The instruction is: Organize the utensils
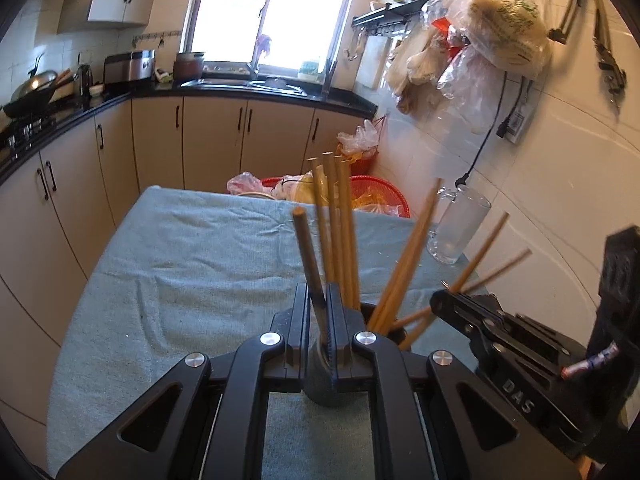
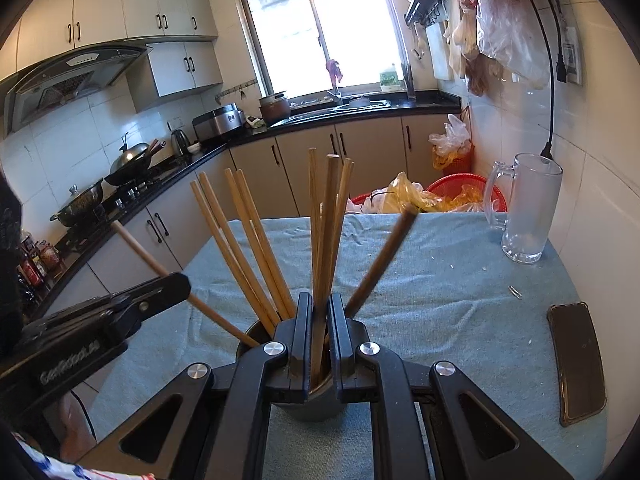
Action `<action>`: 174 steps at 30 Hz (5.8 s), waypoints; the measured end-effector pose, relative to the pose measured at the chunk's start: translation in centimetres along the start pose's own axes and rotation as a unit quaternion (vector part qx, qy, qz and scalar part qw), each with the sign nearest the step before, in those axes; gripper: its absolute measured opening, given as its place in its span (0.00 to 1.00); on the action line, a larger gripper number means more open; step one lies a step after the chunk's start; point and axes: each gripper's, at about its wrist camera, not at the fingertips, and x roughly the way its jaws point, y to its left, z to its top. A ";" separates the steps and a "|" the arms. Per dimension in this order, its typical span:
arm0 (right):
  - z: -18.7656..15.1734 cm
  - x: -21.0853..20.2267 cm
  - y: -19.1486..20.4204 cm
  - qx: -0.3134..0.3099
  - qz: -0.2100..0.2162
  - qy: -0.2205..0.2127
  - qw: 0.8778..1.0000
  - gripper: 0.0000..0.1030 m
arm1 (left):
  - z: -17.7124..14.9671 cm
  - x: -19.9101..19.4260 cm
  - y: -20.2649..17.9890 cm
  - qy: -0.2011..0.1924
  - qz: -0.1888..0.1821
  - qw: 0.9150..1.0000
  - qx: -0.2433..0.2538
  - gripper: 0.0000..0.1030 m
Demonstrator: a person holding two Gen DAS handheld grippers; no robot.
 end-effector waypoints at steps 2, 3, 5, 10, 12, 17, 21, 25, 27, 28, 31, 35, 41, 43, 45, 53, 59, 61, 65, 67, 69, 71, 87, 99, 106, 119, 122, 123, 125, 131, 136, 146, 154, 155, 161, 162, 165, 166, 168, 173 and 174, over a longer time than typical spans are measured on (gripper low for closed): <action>0.1 0.1 0.0 0.001 0.002 0.002 1.000 0.08 | 0.1 0.1 0.3 -0.001 0.005 1.000 -0.001 0.08; 0.2 0.1 -0.1 0.000 0.002 0.003 1.000 0.08 | 0.1 0.1 0.4 -0.001 0.004 1.000 -0.002 0.08; 0.2 0.1 -0.1 -0.003 0.001 0.003 1.000 0.08 | 0.0 0.2 0.4 0.002 0.006 1.000 0.000 0.08; 0.2 0.2 -0.2 -0.003 0.000 0.003 1.000 0.08 | -0.3 0.1 0.4 0.004 0.009 1.000 0.005 0.09; 0.2 0.2 -0.2 -0.003 0.000 0.003 1.000 0.08 | -0.4 0.0 0.4 0.005 0.008 1.000 0.006 0.09; 0.3 -0.1 -0.2 -0.003 -0.001 -0.003 1.000 0.08 | -0.6 -0.7 0.3 0.002 0.006 1.000 0.008 0.08; 0.4 -0.4 -0.1 -0.004 -0.003 -0.007 1.000 0.08 | -0.9 -1.0 0.1 -0.001 0.008 1.000 0.013 0.08; 0.2 -0.5 0.0 -0.003 -0.005 -0.005 1.000 0.08 | -0.9 -1.0 0.0 0.001 0.012 1.000 0.010 0.09; 0.2 -0.6 -0.1 -0.001 -0.005 -0.005 1.000 0.08 | -1.0 -1.1 0.0 0.001 0.013 1.000 0.011 0.09; 0.2 -0.6 -0.1 0.001 -0.004 -0.003 1.000 0.08 | -1.0 -1.1 -0.1 0.001 0.014 1.000 0.013 0.09; 0.1 -0.7 -0.2 0.002 -0.005 -0.004 1.000 0.08 | -1.2 -1.2 -0.1 0.000 0.016 1.000 0.014 0.09; 0.2 -0.9 -0.3 0.008 -0.003 -0.003 1.000 0.10 | -1.3 -1.3 -0.1 0.001 0.016 1.000 0.010 0.09; 0.4 -1.4 -0.3 0.013 0.000 -0.010 1.000 0.21 | -1.6 -1.9 0.0 -0.003 0.021 1.000 0.006 0.10; 0.4 -1.6 -0.2 0.014 0.000 -0.011 1.000 0.22 | -1.7 -2.1 0.1 -0.003 0.023 1.000 0.002 0.14; 0.5 -1.8 -0.1 0.015 -0.001 -0.014 1.000 0.23 | -1.8 -2.5 0.3 -0.004 0.024 1.000 -0.003 0.19; 1.2 -2.5 0.4 0.009 -0.001 -0.019 1.000 0.23 | -1.8 -4.3 1.3 -0.021 0.042 0.999 -0.006 0.30; 1.4 -4.2 1.0 0.002 -0.002 -0.038 0.999 0.23 | -1.9 -6.9 1.6 -0.035 0.035 0.999 -0.014 0.30; 1.6 -5.7 1.2 0.003 -0.001 -0.053 0.999 0.23 | -2.1 -8.7 1.2 -0.052 0.045 0.998 -0.001 0.40; 1.0 -10.2 1.1 0.016 -0.002 -0.099 0.995 0.43 | -3.6 -12.6 1.1 -0.100 0.084 0.991 -0.001 0.78; 0.1 -12.0 0.9 0.025 -0.004 -0.114 0.993 0.48 | -4.8 -14.3 1.0 -0.124 0.111 0.986 -0.002 0.87; -1.5 -13.5 0.6 0.035 -0.009 -0.122 0.992 0.49 | -5.8 -15.5 0.9 -0.133 0.127 0.983 -0.004 0.89; -3.2 -14.1 0.5 0.041 -0.017 -0.117 0.992 0.50 | -7.1 -16.4 0.8 -0.133 0.140 0.981 -0.008 0.91; -10.9 -15.5 -0.7 0.063 -0.082 -0.057 0.993 0.54 | -12.5 -21.6 -2.6 -0.189 0.235 0.953 0.023 1.00; -13.1 -14.7 1.7 0.025 -0.093 -0.035 0.995 0.60 | -14.3 -18.9 -2.9 -0.112 0.228 0.967 0.024 1.00; -13.6 -14.1 2.1 0.010 -0.108 -0.030 0.994 0.64 | -15.0 -17.0 -2.6 -0.066 0.220 0.973 0.019 1.00; -14.0 -12.7 1.8 0.009 -0.128 -0.013 0.992 0.66 | -15.4 -15.2 -1.7 -0.026 0.202 0.979 0.010 1.00; -14.1 -12.8 1.9 0.007 -0.131 -0.015 0.991 0.67 | -15.5 -15.0 -1.5 -0.022 0.200 0.980 0.006 1.00; -14.1 -12.7 1.9 0.007 -0.131 -0.014 0.991 0.67 | -15.5 -14.9 -1.5 -0.021 0.200 0.980 0.006 1.00; -14.1 -12.7 1.9 0.007 -0.130 -0.013 0.991 0.68 | -15.5 -14.9 -1.6 -0.020 0.199 0.980 0.006 1.00; -14.1 -12.6 2.1 0.003 -0.129 -0.012 0.992 0.68 | -15.5 -14.7 -1.7 -0.019 0.199 0.980 0.008 1.00; -14.1 -12.5 2.0 0.003 -0.129 -0.013 0.992 0.69 | -15.5 -14.7 -1.7 -0.018 0.198 0.980 0.006 1.00; -14.3 -12.5 2.2 -0.003 -0.130 -0.014 0.991 0.69 | -15.5 -14.6 -1.7 -0.020 0.203 0.979 0.008 1.00; -14.5 -12.5 2.5 -0.008 -0.129 -0.015 0.991 0.69 | -15.7 -14.4 -1.6 -0.019 0.204 0.979 0.006 1.00; -14.5 -12.5 2.6 -0.010 -0.129 -0.016 0.991 0.69 | -15.7 -14.4 -1.6 -0.019 0.203 0.979 0.005 1.00; -14.6 -12.3 3.1 -0.019 -0.128 -0.017 0.991 0.69 | -15.7 -14.4 -1.5 -0.019 0.203 0.979 0.006 1.00; -14.7 -12.3 3.1 -0.019 -0.127 -0.016 0.992 0.69 | -15.8 -14.4 -1.4 -0.018 0.203 0.979 0.005 1.00; -14.7 -12.3 3.1 -0.019 -0.127 -0.015 0.992 0.69 | -15.9 -14.3 -1.3 -0.016 0.200 0.980 0.003 1.00; -14.7 -12.3 3.1 -0.018 -0.128 -0.015 0.992 0.69 | -15.9 -14.2 -1.3 -0.015 0.200 0.980 0.003 1.00; -14.7 -12.3 3.1 -0.018 -0.127 -0.015 0.992 0.70 | -15.9 -14.2 -1.3 -0.016 0.202 0.979 0.005 1.00; -14.8 -12.2 3.1 -0.018 -0.127 -0.013 0.992 0.71 | -16.0 -14.1 -1.3 -0.014 0.201 0.979 0.006 1.00; -14.8 -12.2 3.1 -0.018 -0.127 -0.013 0.992 0.71 | -16.1 -14.1 -1.2 -0.014 0.201 0.979 0.005 1.00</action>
